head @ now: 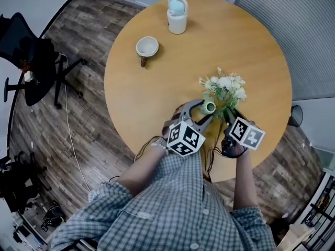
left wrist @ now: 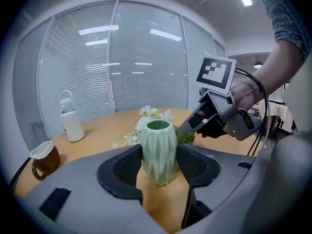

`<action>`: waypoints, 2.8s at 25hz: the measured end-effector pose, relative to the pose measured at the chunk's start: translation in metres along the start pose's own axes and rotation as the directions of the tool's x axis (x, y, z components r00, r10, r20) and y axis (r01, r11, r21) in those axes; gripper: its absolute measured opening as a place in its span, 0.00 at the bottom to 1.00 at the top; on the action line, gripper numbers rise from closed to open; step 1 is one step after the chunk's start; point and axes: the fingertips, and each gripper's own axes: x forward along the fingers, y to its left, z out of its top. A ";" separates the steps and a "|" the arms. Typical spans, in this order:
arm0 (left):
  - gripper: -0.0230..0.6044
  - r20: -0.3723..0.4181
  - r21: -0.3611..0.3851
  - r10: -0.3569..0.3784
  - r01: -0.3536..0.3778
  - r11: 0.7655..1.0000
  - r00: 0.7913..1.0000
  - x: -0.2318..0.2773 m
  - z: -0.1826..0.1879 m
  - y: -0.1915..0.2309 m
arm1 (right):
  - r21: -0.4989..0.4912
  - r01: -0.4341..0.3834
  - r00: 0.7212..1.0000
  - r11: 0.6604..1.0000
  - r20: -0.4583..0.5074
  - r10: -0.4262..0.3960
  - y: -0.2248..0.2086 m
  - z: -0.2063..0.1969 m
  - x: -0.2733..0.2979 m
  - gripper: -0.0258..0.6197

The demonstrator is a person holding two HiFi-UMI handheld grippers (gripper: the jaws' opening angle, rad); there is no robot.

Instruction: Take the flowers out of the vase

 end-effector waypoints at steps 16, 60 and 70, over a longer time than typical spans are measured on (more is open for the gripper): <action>0.44 -0.033 -0.037 -0.051 0.049 0.998 0.998 0.000 -0.005 -0.004 | 0.047 -0.049 0.985 0.998 0.169 0.040 0.009 0.016 -0.074 0.24; 0.05 0.330 -0.123 0.154 -0.119 0.985 0.931 -0.199 0.140 -0.026 | -0.313 0.187 0.710 0.931 0.698 0.092 0.112 0.048 -0.276 0.06; 0.05 0.351 -0.128 0.167 -0.130 0.983 0.921 -0.206 0.141 -0.024 | -0.317 0.207 0.713 0.925 0.697 0.080 0.110 0.047 -0.280 0.06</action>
